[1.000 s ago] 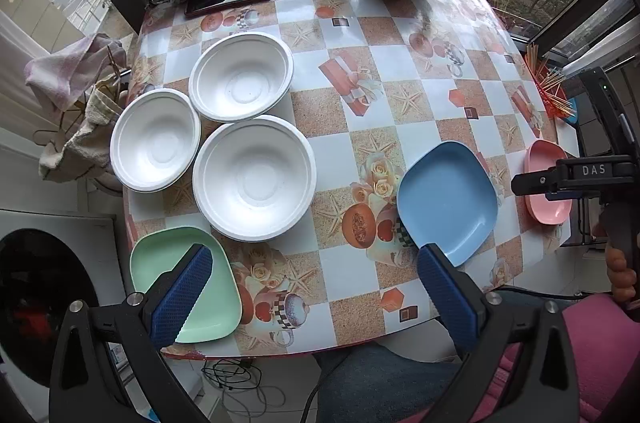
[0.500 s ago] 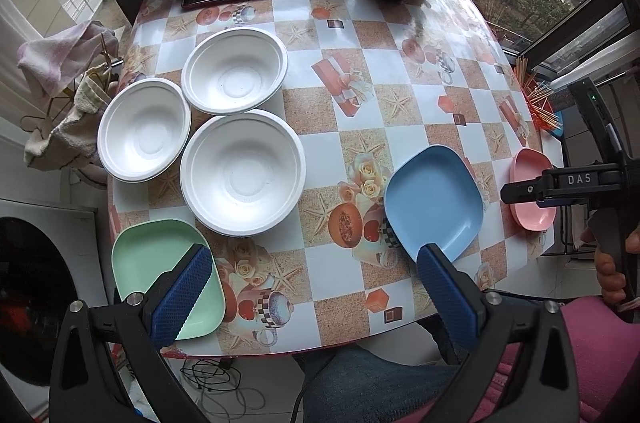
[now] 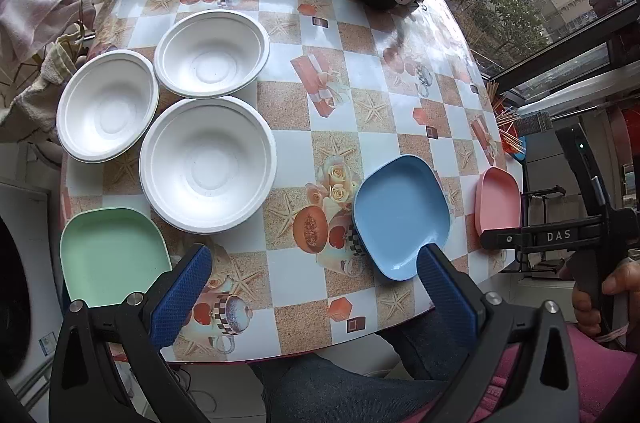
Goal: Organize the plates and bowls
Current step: 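Move both tools toward the blue plate, then close the left and right tools together on the blue plate's rim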
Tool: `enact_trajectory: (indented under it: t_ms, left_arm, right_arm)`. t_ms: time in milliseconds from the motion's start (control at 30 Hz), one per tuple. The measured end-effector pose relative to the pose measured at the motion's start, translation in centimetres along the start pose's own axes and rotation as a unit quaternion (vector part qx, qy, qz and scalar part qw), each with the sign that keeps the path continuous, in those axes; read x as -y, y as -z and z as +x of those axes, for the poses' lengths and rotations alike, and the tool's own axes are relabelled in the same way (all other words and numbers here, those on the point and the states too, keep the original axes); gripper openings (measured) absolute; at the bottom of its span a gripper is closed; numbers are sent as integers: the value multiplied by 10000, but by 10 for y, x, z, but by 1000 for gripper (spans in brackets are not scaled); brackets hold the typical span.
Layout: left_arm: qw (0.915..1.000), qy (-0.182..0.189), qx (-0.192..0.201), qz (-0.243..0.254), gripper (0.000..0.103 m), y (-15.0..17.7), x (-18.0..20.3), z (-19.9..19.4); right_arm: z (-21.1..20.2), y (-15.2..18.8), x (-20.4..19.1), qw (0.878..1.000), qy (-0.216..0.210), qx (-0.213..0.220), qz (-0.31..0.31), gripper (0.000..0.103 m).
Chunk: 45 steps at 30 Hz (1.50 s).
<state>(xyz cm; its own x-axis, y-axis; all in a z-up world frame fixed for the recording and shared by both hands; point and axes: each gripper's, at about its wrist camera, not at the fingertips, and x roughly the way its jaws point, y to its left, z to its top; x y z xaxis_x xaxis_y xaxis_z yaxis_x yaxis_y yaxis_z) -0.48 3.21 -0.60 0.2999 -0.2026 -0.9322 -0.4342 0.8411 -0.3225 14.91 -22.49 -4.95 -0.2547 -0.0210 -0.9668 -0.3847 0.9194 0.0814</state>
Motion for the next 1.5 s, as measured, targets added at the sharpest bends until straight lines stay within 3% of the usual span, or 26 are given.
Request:
enact_trajectory:
  t_ms: [133,367,600,933,1233,1500]
  left_arm:
    - [9999,65,-147,64,103,2,6,12]
    - [9973,-220,-664,209,103,19,21,54]
    - [9921,-417,-1171,-141,103,34,34,93]
    - [9886,-1148,-807,-538,102,5,60,139]
    - [9832,-1430,-548,-992,103,8,47,164]
    - [9808,-1607,-601,-928,103,17,42,181]
  right_arm:
    - [-3,7,-1,9998,129,82,-162,102]
    - [11,15,1,9976,296,203,-589,102]
    - [41,9,9,9936,536,152,-984,102]
    - [58,-40,8,9869,327,581,-1468,102]
    - [81,-73,11,9833,32,687,-1683,102]
    - [91,-66,-17,9672,528,953,-2296,102]
